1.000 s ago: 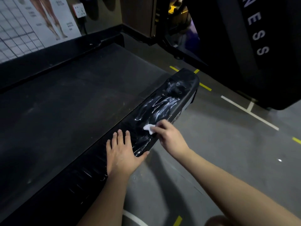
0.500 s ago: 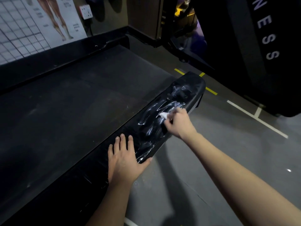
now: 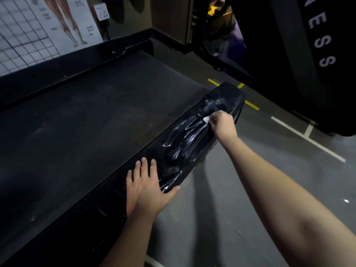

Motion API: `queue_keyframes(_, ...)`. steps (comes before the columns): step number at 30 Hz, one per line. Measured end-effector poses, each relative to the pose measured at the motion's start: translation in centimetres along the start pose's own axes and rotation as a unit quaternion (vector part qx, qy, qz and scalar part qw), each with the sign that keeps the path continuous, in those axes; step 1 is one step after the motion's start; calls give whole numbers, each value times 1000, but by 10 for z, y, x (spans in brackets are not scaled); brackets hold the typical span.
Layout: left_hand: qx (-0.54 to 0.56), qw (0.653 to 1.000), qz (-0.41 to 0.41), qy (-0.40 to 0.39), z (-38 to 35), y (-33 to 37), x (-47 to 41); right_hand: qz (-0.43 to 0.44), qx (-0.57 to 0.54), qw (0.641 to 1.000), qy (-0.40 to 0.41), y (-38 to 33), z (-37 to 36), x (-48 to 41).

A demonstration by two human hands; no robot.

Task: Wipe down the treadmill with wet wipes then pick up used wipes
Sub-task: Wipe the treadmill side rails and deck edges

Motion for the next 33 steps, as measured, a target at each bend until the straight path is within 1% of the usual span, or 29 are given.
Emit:
queue_keyframes(2, 0, 1000, 1, 1, 0, 0, 0, 31, -10, 999, 11, -9, -4, 14)
queue_keyframes(4, 0, 1000, -1, 6, 1, 0, 0, 99, -23, 995, -3, -22, -11, 45)
queue_keyframes(6, 2, 1000, -2, 7, 1, 1, 0, 170, -49, 983, -40, -36, -15, 82)
queue_keyframes(8, 6, 1000, -1, 5, 1, 1, 0, 244, -72, 963, -84, -46, -16, 109)
queue_keyframes(10, 5, 1000, 0, 2, 1, 2, 0, 304, -61, 943, -124, -49, -15, 116)
queue_keyframes(11, 3, 1000, 1, 2, 2, 2, 0, 317, -43, 938, -132, -46, -15, 108)
queue_keyframes(12, 2, 1000, 2, 1, 3, 2, 1, 314, -26, 941, -127, -42, -14, 96)
queue_keyframes(13, 1, 1000, 2, 0, 3, 2, 1, 292, -9, 950, -106, -36, -13, 79)
queue_keyframes(14, -1, 1000, 1, -2, 3, 2, 1, 256, 7, 964, -71, -28, -12, 58)
queue_keyframes(16, -8, 1000, 1, -3, 3, 2, 1, 157, 54, 986, -3, -9, -8, 15)
queue_keyframes(18, -8, 1000, 3, -4, 3, 2, 0, 61, 62, 996, -3, 3, -6, -16)
queue_keyframes(20, -7, 1000, 3, 1, 3, 2, 0, 25, 27, 999, -7, 0, -9, -25)
queue_keyframes(21, -6, 1000, 2, 2, 3, 2, 0, 40, 22, 999, -13, -9, -9, -19)
queue_keyframes(23, -3, 1000, -1, 3, 3, 1, 0, 116, 15, 992, -45, -29, -13, 10)
queue_keyframes(25, 1, 1000, -1, 5, 2, 1, 0, 190, -9, 979, -74, -43, -13, 49)
queue_keyframes(29, 5, 1000, 4, -3, 3, 2, 1, 288, -38, 946, -144, -45, -2, 107)
queue_keyframes(31, 7, 1000, 4, -8, 5, 2, 1, 298, -37, 941, -154, -39, 4, 102)
queue_keyframes(33, 7, 1000, 5, -10, 5, 2, 1, 263, -12, 957, -124, -30, 3, 75)
Point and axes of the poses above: each hand's wrist, its own x-axis away from the middle knuckle, its own z-axis out of the back of the hand, y = z × x, the point moved 1 cm from there along -x, towards the middle knuckle, and after that the axes turned 2 degrees about -y, right-handed, at the moved point
